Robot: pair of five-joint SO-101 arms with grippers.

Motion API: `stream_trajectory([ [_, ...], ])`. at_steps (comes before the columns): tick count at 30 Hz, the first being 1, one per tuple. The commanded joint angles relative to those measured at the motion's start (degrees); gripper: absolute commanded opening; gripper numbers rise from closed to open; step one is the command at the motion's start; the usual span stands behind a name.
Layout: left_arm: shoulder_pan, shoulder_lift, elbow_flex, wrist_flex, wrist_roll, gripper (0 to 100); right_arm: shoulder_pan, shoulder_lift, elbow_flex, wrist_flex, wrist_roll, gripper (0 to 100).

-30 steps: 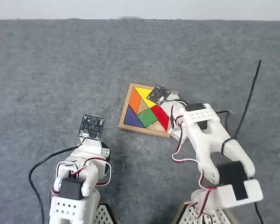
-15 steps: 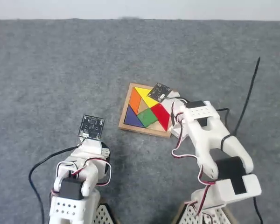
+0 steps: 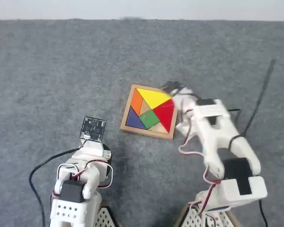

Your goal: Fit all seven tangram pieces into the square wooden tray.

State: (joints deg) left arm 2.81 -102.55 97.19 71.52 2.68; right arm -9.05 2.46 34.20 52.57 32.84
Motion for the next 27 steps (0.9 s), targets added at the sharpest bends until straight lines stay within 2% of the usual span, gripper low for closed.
stream_trajectory([
  [1,0.1,-0.7,-0.7,0.4,0.7,1,5.8,0.2,-5.5,1.9,-1.0,10.1],
  [7,0.1,-0.7,-0.7,0.4,0.7,1,4.7,-0.5,-6.0,3.6,-3.8,10.6],
  [12,0.1,-0.7,-0.7,0.4,0.7,1,-1.9,-6.5,-5.6,8.3,-3.5,10.8],
  [17,0.1,-0.7,-0.7,0.4,0.7,1,-8.0,-11.4,-6.0,8.8,-0.3,21.7],
  [23,0.1,-0.7,-0.7,0.4,0.7,1,-6.4,-4.3,-6.2,5.5,5.8,24.0],
  [27,0.1,-0.7,-0.7,0.4,0.7,1,-4.2,2.5,-8.1,1.8,7.3,24.0],
])
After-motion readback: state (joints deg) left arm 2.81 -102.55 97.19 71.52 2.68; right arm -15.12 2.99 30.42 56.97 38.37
